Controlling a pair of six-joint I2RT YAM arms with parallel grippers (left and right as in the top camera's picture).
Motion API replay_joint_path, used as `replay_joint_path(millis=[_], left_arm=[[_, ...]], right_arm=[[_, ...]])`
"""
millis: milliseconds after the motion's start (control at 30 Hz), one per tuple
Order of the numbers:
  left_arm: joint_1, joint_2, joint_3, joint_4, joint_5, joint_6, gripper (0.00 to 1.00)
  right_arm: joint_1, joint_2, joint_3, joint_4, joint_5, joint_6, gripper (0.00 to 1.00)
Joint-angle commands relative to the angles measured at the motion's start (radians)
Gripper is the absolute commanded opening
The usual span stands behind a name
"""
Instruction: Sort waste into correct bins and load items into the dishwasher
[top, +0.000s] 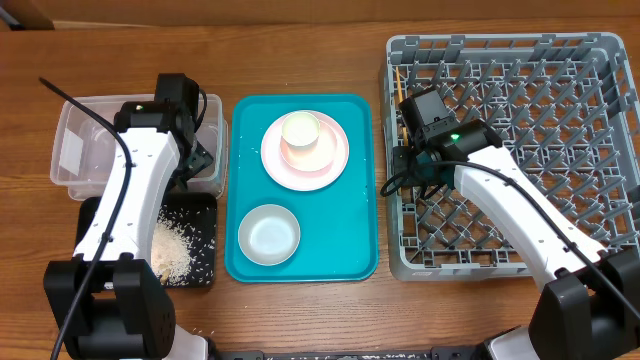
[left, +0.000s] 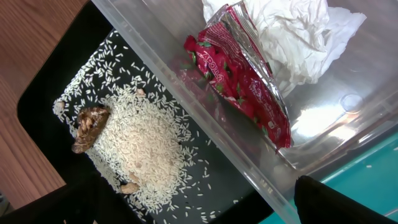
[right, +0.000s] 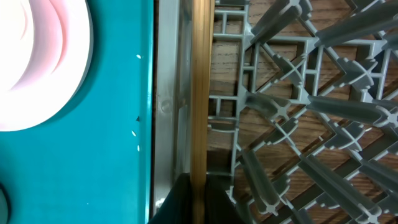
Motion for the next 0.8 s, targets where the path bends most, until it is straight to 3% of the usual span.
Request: replay_joint_path(millis=[0,100,533,633,767], left_arm=[[0.004,0.009,0.014,0.001,-0.020,-0.006,1.00],[0.004,0.009,0.014,0.001,-0.020,-0.006,1.00],[0.004,0.009,0.014,0.001,-0.020,-0.006,1.00],[0.004,0.009,0.014,0.001,-0.020,-0.006,1.00],[0.004,0.009,0.014,0.001,-0.020,-0.006,1.00]], right_arm=[[-0.001,-0.023,-0.005,0.002,0.018,0.049,0.06],[-0.001,-0.023,-0.005,0.003,0.026,0.055,0.10],[-0.001,-0.023,-0.005,0.002,0.027,0.054,0.11],[-0.001,-0.023,-0.005,0.002,0.027,0.054,0.20],[-0.001,-0.023,-0.005,0.002,0.027,0.054,0.21]])
